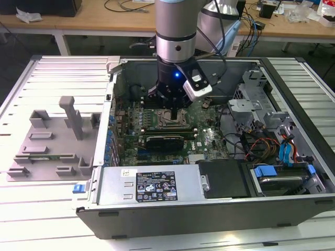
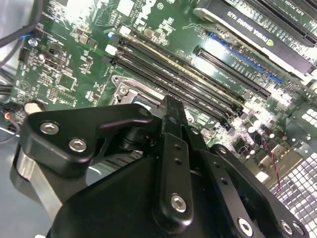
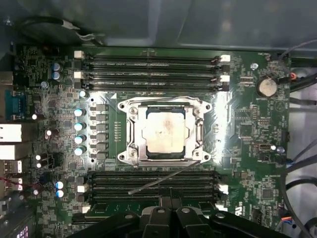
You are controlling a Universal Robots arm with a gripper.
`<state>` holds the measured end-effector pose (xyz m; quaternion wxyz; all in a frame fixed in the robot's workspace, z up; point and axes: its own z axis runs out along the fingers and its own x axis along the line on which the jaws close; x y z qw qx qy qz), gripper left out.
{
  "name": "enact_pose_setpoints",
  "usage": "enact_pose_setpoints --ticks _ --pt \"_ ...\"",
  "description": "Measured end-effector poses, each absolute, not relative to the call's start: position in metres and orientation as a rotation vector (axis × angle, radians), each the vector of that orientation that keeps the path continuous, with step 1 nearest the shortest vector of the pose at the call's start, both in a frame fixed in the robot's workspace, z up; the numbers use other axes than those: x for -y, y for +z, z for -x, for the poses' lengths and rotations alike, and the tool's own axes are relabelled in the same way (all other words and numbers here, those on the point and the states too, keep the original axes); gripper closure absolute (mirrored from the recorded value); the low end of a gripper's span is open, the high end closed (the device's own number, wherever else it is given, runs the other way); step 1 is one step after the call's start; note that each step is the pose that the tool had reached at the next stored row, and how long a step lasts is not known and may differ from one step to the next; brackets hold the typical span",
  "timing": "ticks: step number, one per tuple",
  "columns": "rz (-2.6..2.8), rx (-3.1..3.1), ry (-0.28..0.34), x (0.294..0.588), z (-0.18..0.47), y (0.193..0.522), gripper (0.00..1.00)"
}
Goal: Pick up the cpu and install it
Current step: 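Install the second cpu locking lever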
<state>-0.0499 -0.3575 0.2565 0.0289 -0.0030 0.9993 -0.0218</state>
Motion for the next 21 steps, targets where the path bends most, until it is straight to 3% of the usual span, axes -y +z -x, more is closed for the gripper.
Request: enact_pose_setpoints --ticks 21 --pt "0.118 -3.079 -0.064 0.358 0.068 0.230 0.89"
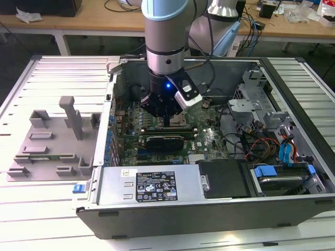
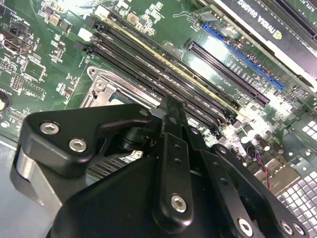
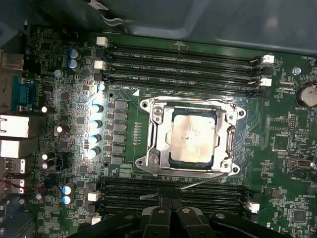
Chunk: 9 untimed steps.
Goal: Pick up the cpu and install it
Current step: 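Install the second cpu locking lever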
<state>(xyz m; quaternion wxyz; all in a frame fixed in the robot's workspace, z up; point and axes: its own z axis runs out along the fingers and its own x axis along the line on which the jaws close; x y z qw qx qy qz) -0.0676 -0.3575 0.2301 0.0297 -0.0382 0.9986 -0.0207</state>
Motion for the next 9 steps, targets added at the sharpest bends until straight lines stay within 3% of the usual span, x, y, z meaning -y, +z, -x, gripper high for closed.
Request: enact_pose_setpoints --ticks 9 --pt "0.117 -3.071 -0.064 0.3575 0.0716 0.2213 0.89"
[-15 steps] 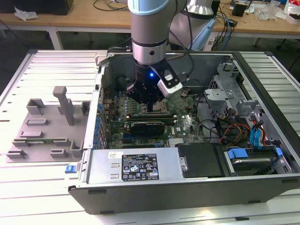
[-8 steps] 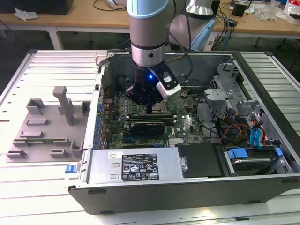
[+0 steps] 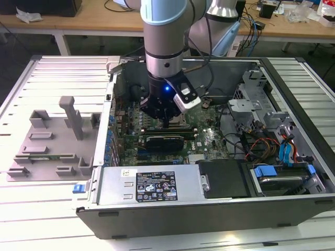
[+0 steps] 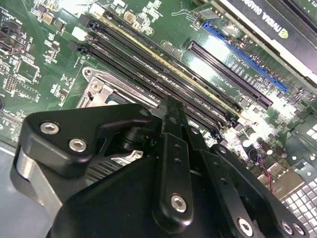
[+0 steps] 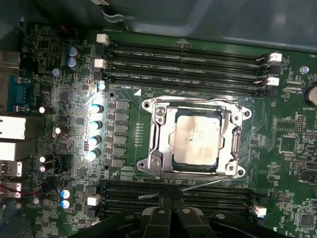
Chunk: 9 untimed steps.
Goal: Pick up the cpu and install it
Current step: 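Install the second cpu locking lever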
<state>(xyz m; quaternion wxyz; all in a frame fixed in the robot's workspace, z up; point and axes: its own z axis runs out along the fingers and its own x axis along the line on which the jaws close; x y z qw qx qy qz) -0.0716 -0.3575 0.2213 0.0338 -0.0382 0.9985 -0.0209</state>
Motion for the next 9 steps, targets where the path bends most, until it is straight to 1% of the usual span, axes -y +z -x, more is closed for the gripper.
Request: enact_pose_setpoints --ticks 6,9 --pt "0.130 -3.055 -0.063 0.3559 0.0777 0.2156 0.89" --pt "0.131 -3.050 -0.053 0.3558 0.0790 0.2144 0.89"
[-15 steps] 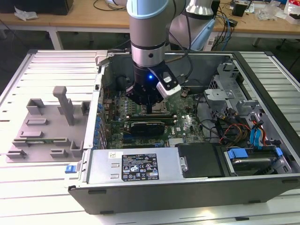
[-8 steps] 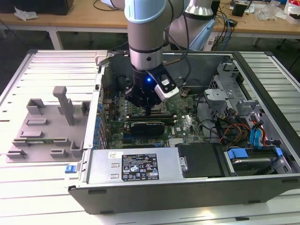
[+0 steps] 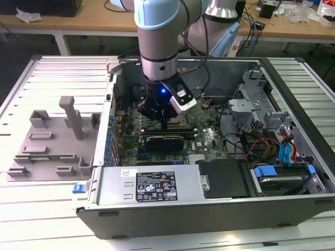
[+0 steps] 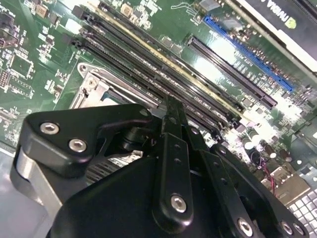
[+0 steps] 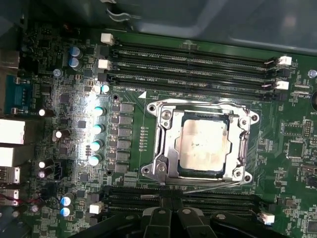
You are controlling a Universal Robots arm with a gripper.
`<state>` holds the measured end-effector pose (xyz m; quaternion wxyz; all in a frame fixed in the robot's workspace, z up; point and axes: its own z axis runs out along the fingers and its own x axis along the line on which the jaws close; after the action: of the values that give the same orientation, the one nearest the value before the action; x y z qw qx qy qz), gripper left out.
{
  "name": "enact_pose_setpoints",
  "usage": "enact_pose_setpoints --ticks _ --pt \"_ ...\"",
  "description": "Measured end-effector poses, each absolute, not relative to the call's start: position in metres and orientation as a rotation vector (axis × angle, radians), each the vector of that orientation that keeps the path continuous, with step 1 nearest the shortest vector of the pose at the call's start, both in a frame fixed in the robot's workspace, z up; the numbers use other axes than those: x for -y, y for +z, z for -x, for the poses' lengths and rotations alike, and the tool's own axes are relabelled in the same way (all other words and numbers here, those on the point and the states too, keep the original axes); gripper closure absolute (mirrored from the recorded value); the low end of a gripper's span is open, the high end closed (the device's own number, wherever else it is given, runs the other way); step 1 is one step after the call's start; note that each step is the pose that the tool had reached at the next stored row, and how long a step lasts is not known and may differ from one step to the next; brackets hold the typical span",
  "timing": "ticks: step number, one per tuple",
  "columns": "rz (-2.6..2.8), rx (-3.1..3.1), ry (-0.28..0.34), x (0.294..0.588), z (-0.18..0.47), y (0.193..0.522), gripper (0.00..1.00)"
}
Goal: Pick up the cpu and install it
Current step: 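Install the second cpu locking lever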
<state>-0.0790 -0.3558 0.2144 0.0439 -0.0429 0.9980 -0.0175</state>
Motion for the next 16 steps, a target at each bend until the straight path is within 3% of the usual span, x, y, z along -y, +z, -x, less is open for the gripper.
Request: enact_pose_setpoints --ticks 5,6,7,16 --pt "0.130 -3.038 -0.051 0.356 0.087 0.214 0.89" --pt "0.127 -3.029 -0.003 0.356 0.087 0.214 0.89" --pt "0.126 -3.025 0.008 0.356 0.088 0.214 0.89" --pt "0.125 -3.020 0.010 0.357 0.098 0.212 0.89"
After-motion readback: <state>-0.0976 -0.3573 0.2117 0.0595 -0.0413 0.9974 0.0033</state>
